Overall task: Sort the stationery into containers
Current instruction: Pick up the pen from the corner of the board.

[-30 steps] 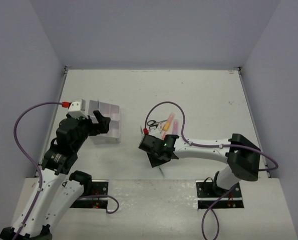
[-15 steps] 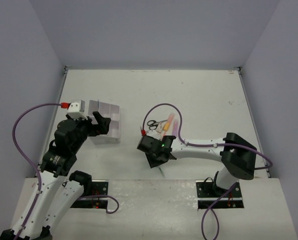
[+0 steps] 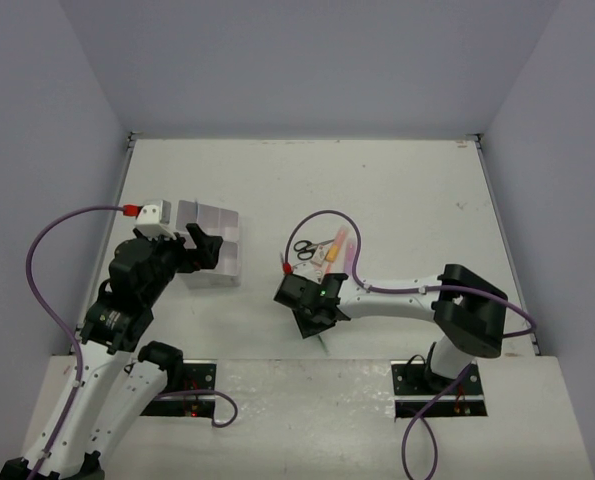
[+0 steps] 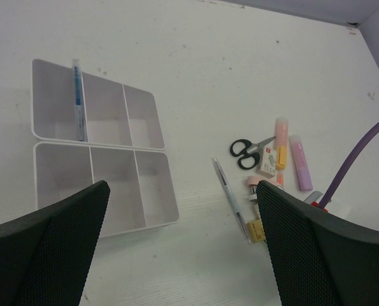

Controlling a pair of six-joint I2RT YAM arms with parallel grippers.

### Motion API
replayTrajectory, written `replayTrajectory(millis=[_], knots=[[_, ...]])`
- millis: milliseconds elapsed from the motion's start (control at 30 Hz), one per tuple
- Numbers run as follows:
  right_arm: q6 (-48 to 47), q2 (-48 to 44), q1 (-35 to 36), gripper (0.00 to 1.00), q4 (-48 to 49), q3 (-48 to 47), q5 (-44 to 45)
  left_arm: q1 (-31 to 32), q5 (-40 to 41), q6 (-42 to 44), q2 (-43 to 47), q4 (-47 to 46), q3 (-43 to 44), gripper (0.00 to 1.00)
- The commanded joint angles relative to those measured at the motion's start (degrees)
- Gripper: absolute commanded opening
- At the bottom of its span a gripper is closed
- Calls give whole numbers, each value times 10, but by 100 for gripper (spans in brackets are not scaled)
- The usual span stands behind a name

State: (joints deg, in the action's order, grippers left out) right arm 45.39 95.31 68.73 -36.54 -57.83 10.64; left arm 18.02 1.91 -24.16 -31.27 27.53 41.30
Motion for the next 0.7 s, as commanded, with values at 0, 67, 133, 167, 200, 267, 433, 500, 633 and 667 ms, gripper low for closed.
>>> replayTrajectory(millis=[0,67,133,167,200,267,433,500,633,667], knots=[[8,1,4,37,10,9,6,-3,-14,22,2,-17,-3,100],[8,4,4,36,10,9,7,-3,-14,22,2,-17,-3,100],[6,7,4,36,13,9,6,-3,-16,23,2,-17,-4,100],[5,7,4,36,15,10,5,-3,-16,23,2,-17,-4,100],[4,8,4,36,16,9,4,-3,-16,23,2,-17,-4,100],[2,10,4,34,18,6,-1,-3,-16,24,4,-18,-3,100],[-1,18,4,33,16,1,-2,-3,-16,24,6,-18,-5,100],[0,22,4,33,15,-1,0,-2,-16,23,6,-19,-5,100],[2,26,4,33,13,-2,2,-3,-16,24,8,-19,-5,100],[2,27,4,32,13,-2,3,-3,-16,24,8,-19,-4,100]])
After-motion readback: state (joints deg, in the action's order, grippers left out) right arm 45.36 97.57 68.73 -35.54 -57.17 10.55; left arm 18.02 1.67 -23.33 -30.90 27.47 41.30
